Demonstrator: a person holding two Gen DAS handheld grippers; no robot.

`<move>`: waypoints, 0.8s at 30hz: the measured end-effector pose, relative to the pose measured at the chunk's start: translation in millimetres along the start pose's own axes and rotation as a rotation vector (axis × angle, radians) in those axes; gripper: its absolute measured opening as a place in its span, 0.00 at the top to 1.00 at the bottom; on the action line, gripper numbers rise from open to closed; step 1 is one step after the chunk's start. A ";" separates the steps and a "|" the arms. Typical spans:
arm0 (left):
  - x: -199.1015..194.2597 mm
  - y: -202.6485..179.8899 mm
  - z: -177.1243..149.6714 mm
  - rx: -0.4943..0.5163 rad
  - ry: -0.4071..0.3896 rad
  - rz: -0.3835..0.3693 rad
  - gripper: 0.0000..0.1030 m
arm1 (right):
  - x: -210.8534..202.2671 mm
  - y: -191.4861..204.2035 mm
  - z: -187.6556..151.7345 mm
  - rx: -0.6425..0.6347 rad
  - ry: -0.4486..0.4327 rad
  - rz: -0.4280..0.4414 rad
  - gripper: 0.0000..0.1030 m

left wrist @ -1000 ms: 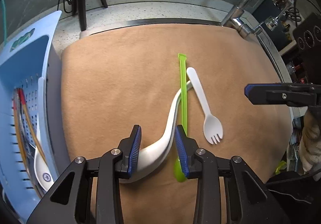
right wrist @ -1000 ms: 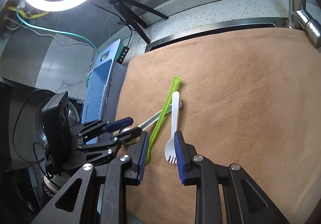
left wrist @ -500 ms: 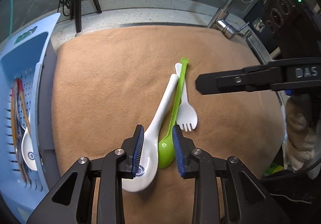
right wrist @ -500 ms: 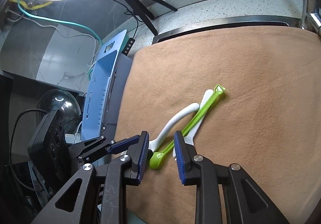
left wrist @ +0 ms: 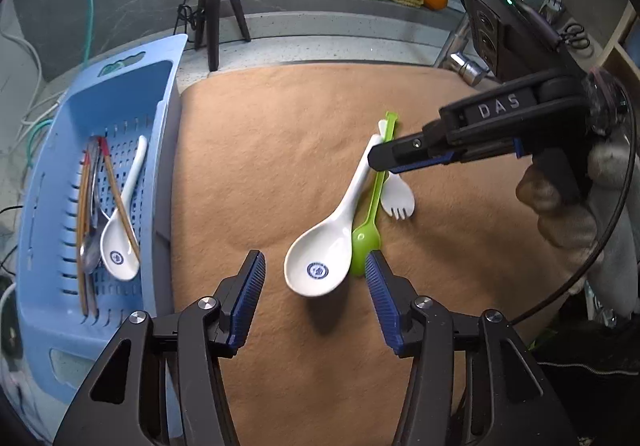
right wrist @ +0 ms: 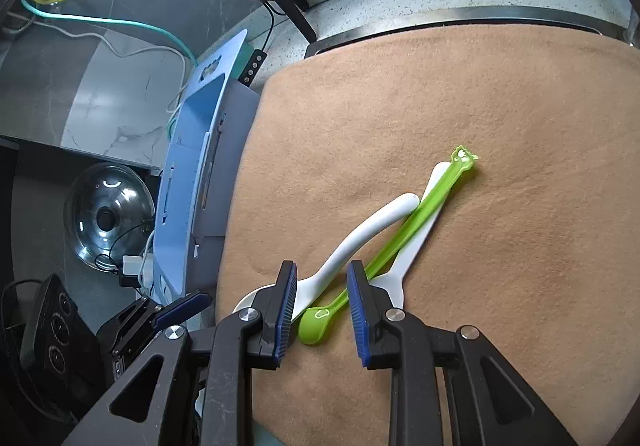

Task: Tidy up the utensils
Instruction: 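Move the left tool back over the pile and close on the white ceramic spoon, then lift the white ceramic spoon with the left tool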

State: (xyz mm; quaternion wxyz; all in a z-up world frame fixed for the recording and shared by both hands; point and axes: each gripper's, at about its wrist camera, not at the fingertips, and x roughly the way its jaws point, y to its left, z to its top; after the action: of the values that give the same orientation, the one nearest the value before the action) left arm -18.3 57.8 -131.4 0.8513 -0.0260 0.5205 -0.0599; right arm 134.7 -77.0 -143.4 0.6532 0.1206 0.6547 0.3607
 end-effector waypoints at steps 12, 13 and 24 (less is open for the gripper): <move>18.0 -1.0 -3.1 0.014 0.050 0.008 0.50 | 20.6 12.4 9.2 -0.025 0.022 -0.027 0.77; 18.7 -1.0 -2.8 0.013 0.052 0.007 0.50 | 22.3 12.7 9.8 -0.024 0.025 -0.029 0.77; 22.7 4.5 -1.2 -0.043 0.056 -0.042 0.53 | 31.6 2.4 12.0 -0.006 0.039 -0.048 0.77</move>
State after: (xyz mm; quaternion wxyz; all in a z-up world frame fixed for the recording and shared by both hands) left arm -8.8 59.4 -152.5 0.8341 -0.0534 0.5448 -0.0675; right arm 141.6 -51.6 -164.7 0.6493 0.0959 0.6689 0.3490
